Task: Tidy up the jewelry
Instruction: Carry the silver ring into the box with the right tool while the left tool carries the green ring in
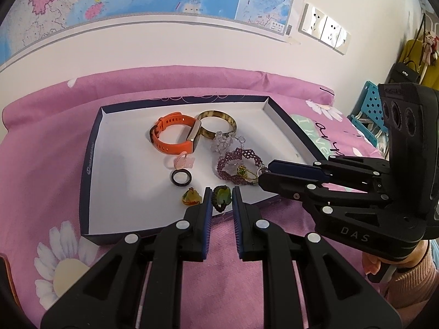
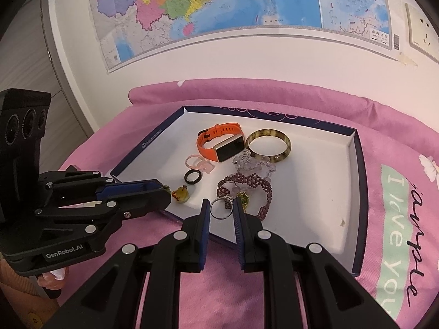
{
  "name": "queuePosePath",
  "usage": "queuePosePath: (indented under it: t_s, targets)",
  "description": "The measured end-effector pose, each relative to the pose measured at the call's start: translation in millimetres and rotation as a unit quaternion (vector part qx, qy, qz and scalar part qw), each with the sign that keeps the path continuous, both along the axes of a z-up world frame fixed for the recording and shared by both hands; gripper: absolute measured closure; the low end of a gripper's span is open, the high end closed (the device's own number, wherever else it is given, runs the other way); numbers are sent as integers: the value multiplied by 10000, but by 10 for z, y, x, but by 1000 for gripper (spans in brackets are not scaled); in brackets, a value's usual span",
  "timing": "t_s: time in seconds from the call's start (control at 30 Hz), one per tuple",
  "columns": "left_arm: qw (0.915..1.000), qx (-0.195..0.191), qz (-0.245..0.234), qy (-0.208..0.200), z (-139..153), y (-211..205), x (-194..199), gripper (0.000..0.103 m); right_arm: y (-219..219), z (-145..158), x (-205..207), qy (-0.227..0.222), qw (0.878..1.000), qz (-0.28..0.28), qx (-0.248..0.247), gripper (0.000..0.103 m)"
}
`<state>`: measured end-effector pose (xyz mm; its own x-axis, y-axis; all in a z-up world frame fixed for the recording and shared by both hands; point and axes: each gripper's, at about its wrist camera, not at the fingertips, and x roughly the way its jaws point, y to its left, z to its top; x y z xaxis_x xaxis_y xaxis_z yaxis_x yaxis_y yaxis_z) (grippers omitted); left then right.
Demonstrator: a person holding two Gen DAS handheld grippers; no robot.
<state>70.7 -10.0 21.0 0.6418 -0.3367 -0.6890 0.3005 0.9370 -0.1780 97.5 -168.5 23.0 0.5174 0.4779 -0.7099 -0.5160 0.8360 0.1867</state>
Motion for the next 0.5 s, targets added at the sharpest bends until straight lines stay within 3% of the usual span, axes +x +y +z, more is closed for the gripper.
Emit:
queuePosePath:
  t_s: [0.5]
  targets:
    - [10000, 13, 43, 64, -52, -2, 46, 88, 3, -64, 63, 102, 9999, -57, -2, 88]
